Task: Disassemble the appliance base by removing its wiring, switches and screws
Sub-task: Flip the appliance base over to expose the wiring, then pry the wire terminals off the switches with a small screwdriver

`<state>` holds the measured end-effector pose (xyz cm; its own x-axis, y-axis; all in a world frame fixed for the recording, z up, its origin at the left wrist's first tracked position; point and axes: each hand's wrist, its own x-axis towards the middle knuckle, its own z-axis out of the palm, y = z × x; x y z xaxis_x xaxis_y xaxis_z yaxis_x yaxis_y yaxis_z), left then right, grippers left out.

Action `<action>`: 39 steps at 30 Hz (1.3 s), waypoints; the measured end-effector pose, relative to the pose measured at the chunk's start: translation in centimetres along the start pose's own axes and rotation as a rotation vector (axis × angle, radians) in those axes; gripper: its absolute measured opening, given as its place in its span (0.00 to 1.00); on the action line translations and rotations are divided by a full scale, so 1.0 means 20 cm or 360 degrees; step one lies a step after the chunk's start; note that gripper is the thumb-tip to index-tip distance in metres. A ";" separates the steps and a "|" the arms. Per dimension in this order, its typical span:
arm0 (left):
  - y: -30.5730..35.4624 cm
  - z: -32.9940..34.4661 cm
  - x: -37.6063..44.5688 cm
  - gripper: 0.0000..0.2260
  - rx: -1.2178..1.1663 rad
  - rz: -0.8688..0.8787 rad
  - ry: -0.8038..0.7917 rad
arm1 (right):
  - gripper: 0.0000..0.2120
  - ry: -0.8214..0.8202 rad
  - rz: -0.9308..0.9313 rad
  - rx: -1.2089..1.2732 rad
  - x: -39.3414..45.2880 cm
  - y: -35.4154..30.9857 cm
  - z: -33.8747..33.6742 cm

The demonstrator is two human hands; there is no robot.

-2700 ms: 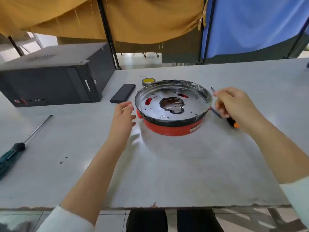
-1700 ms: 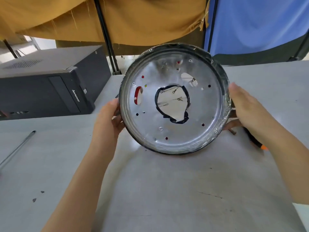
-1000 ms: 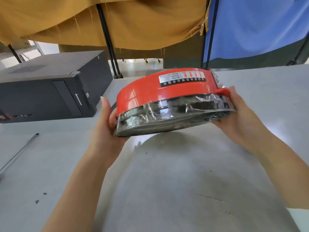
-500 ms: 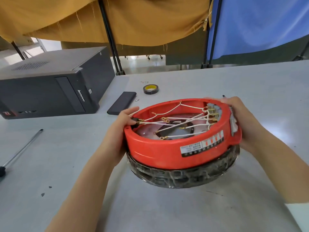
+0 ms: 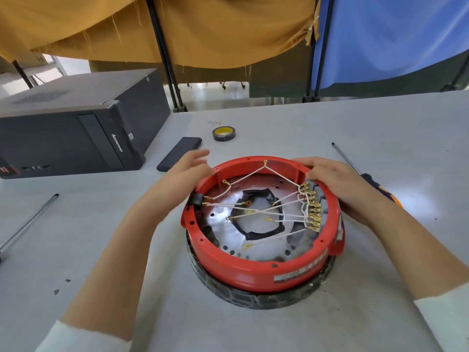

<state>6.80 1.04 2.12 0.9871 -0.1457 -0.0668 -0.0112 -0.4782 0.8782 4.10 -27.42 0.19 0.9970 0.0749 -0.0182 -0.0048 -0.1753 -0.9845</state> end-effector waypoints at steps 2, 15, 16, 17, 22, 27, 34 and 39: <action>0.07 0.02 0.08 0.19 0.0327 0.0154 -0.0134 | 0.16 0.0001 -0.0001 0.0026 0.00 0.00 0.00; 0.02 0.09 -0.03 0.13 0.0069 -0.0135 0.0247 | 0.29 -0.0058 0.0081 -0.0661 0.00 -0.07 -0.07; 0.01 0.10 -0.06 0.14 0.0091 -0.0151 0.0298 | 0.29 -0.0055 0.0095 -0.0690 -0.01 -0.08 -0.06; 0.00 0.10 -0.09 0.15 0.0107 -0.0160 0.0314 | 0.25 -0.0049 0.0088 -0.0699 -0.01 -0.08 -0.05; 0.02 0.01 -0.13 0.21 0.0383 -0.0255 0.0120 | 0.09 -0.0153 -0.0040 -0.0812 -0.02 -0.14 -0.01; 0.17 0.04 -0.02 0.18 0.0545 0.0224 -0.0207 | 0.13 -0.0295 -0.0008 -0.0808 0.04 -0.17 0.02; 0.10 0.15 0.08 0.19 0.0644 0.0364 -0.0098 | 0.09 -0.0125 0.0052 -0.0947 0.17 -0.20 -0.08; 0.06 0.17 0.07 0.19 0.0565 0.0332 0.0026 | 0.15 0.0099 0.0428 -0.1855 0.21 -0.14 -0.17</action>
<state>7.61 -2.65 1.45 0.9602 -0.2586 0.1056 -0.2630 -0.7093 0.6540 8.49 -29.90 3.54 0.9770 -0.1421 -0.1592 -0.1728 -0.9646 -0.1992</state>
